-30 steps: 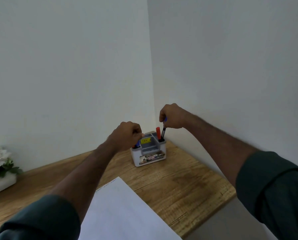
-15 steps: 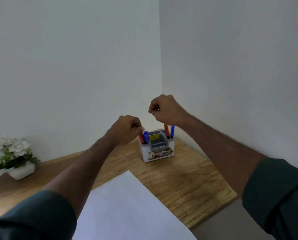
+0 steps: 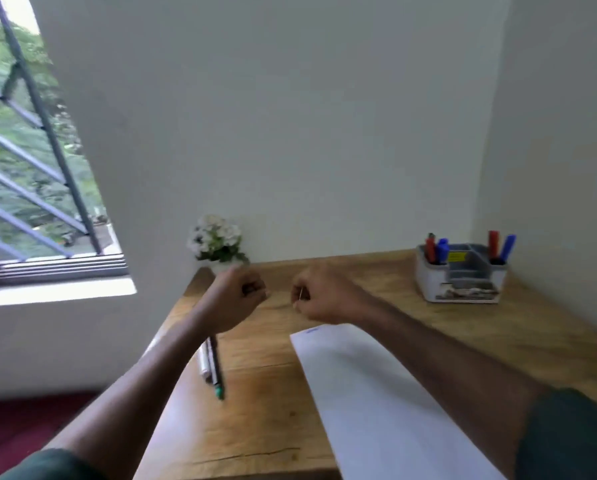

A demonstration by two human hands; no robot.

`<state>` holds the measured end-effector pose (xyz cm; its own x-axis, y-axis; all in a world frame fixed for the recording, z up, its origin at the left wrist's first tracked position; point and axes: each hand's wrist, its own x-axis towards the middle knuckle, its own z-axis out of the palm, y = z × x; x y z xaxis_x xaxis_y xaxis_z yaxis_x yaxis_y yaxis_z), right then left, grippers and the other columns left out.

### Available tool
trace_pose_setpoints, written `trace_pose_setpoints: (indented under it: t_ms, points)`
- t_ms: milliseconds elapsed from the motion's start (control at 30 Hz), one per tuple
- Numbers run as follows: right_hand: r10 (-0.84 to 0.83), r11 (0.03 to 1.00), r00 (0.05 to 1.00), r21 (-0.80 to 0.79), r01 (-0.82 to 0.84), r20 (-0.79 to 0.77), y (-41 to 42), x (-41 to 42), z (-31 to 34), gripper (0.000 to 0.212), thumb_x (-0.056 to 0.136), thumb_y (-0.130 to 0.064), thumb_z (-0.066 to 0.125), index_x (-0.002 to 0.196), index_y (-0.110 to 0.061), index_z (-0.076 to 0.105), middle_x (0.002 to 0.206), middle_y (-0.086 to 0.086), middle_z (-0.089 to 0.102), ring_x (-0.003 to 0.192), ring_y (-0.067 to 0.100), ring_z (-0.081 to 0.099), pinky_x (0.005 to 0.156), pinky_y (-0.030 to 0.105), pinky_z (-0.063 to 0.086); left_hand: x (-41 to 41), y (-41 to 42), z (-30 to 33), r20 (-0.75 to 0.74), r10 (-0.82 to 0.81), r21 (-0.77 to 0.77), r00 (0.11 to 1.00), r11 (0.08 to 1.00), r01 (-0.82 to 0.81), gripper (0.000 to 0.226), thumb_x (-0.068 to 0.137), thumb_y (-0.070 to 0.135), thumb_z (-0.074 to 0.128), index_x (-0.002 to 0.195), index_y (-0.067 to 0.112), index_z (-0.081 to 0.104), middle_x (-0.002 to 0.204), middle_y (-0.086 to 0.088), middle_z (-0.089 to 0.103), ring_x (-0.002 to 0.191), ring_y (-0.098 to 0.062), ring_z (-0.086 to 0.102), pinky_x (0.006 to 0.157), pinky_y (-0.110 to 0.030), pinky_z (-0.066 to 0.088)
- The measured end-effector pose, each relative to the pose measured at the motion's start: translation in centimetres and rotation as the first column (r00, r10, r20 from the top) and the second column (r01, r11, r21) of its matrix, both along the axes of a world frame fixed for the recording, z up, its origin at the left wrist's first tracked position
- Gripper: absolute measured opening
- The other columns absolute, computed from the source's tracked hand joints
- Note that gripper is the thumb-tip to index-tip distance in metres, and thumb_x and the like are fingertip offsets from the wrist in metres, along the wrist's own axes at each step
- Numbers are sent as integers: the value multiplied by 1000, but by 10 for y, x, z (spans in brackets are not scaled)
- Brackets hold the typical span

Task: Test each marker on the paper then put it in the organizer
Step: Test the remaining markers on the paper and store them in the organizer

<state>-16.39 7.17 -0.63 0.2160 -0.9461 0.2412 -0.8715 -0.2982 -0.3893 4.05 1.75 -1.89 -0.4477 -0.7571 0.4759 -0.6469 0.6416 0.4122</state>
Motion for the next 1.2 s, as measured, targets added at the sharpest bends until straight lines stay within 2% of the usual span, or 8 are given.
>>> trace_pose_setpoints:
  t_ms: [167,367,467,600,767,900,1100,1200]
  points:
    - [95,989,995,115,-95,8,-6,77,-26,6,84,-23,75,86,-18,77,86,-2,75,77,12,69,71,30,60,79,1,-28,-74,144,26,987,989,-143,38,82,13,77,54,21,53,46,9,43,47,-7,36,49,-21,33]
    - [150,962,983,246,-121,-102,-4,128,-41,35,71,-51,80,73,-21,61,78,-2,65,74,18,64,57,27,45,117,2,-46,-100,227,54,969,973,-223,31,82,16,79,57,24,61,45,11,45,47,-8,37,49,-18,33]
    - [115,957,982,280,-71,-147,-3,134,-43,29,73,-43,78,73,-20,62,76,-1,65,71,16,64,55,29,51,120,1,-53,-98,233,77,967,971,-227,26,81,17,80,60,20,65,48,9,46,48,-9,36,51,-18,34]
    - [50,941,987,339,5,-153,-1,129,-38,16,80,-26,72,91,-15,67,97,6,67,86,20,67,77,41,62,117,1,-55,-72,230,104,970,969,-222,31,82,15,78,60,30,62,52,12,53,49,-2,43,53,-16,36]
    - [-71,971,992,222,93,-107,3,110,-37,15,87,-27,68,91,-12,70,86,4,67,78,18,66,65,35,58,114,2,-55,-64,211,110,975,973,-204,32,84,16,78,64,35,61,59,17,58,54,0,50,56,-14,37]
    - [-98,992,995,80,98,3,6,87,-32,13,93,-29,66,93,-17,70,84,0,69,76,13,65,66,31,55,105,3,-50,-104,167,2,980,986,-168,20,82,24,80,75,33,64,62,17,53,55,-1,46,57,-22,39]
    - [-8,998,963,64,-9,269,8,42,-25,11,92,-29,72,90,-18,73,79,-4,70,73,10,65,69,33,56,72,-1,-36,-48,28,-31,998,999,-29,40,86,41,74,125,36,65,124,9,58,110,-9,53,91,-30,45]
    - [4,998,859,51,-35,511,10,19,-21,8,91,-22,73,89,-15,75,70,-3,69,61,4,58,60,25,48,48,2,-27,-69,-97,18,993,995,99,19,92,25,70,110,27,73,101,12,70,91,-3,65,81,-29,54]
